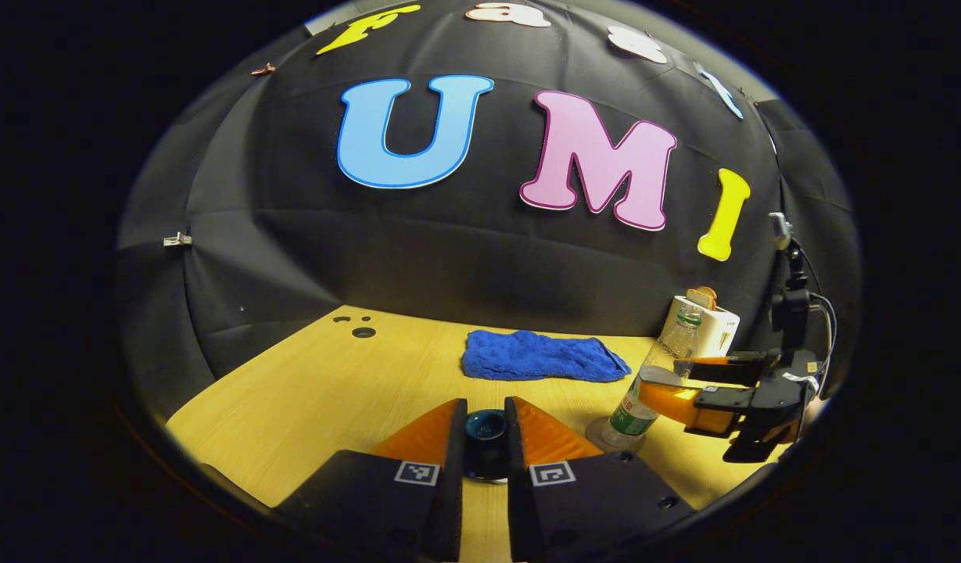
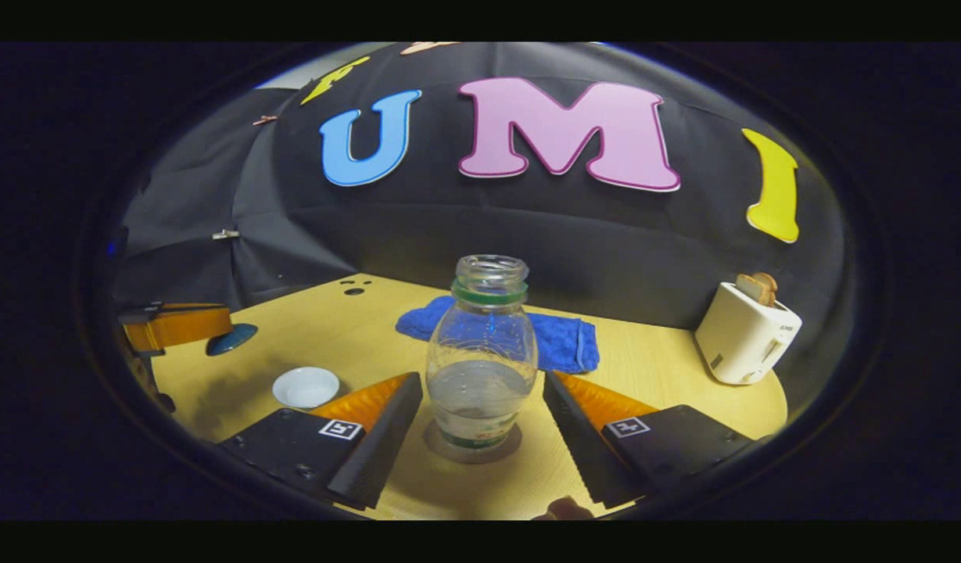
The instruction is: Open the teacup lid with one hand, grasp the water bottle and pour water into the teacup with the other hand; after pouring, place the water bottle on the coaster and then close the teacup lid.
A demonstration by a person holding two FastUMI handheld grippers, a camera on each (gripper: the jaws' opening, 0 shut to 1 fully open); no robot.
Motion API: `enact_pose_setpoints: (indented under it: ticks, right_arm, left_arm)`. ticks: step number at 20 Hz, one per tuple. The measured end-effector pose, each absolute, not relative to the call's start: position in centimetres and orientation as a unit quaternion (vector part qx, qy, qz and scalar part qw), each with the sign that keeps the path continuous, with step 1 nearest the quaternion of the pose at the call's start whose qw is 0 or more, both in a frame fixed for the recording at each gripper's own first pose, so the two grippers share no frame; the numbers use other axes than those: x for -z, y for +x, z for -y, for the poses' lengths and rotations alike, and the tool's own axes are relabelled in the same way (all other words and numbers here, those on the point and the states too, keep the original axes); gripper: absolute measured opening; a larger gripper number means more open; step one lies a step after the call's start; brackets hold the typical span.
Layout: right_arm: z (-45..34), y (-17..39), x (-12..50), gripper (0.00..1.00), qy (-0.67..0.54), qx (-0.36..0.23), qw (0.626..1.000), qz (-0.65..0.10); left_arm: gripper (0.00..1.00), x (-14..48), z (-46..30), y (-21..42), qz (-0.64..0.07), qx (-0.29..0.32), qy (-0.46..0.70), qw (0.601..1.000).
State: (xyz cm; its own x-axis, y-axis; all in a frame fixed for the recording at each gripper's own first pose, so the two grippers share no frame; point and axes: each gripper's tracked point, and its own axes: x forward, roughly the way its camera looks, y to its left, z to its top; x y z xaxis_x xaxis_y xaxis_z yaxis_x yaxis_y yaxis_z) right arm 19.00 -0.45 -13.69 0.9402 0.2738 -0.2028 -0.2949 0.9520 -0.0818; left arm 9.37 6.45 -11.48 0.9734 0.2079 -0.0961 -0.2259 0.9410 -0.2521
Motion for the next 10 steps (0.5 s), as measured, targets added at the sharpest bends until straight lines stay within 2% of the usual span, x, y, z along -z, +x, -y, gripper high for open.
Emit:
enact_pose_setpoints:
  ticks: [1, 2, 3, 4, 6, 9, 10]
  right_arm:
    - [0.7, 18.4, 13.7, 0.96, -0.052, -0.144, 0.984, -0.095]
    - [1.2, 17.6, 13.7, 0.96, -0.051, -0.143, 0.984, -0.096]
    - [1.7, 17.1, 13.8, 0.96, -0.05, -0.142, 0.984, -0.098]
    - [2.1, 16.5, 13.8, 0.92, -0.048, -0.141, 0.984, -0.1]
    - [3.1, 15.5, 13.7, 0.96, -0.047, -0.139, 0.984, -0.101]
    - [4.6, 14.2, 13.4, 0.96, -0.046, -0.129, 0.985, -0.105]
    - [4.7, 13.9, 13.1, 0.92, -0.041, -0.129, 0.985, -0.103]
  left_arm:
    - [0.24, 11.8, -6.3, 9.8, -0.036, -0.109, -0.132, 0.985]
    - [0.28, 12.1, -6.1, 10.2, -0.039, -0.109, -0.132, 0.985]
    - [0.28, 12.5, -5.8, 10.7, -0.04, -0.107, -0.132, 0.985]
    - [0.27, 12.9, -5.5, 11.3, -0.041, -0.104, -0.131, 0.985]
    - [0.28, 14.1, -5.0, 12.4, -0.053, -0.104, -0.132, 0.984]
    - [0.28, 15.3, -4.2, 13.9, -0.062, -0.103, -0.131, 0.984]
    - [0.24, 15.8, -3.9, 14.4, -0.062, -0.101, -0.13, 0.984]
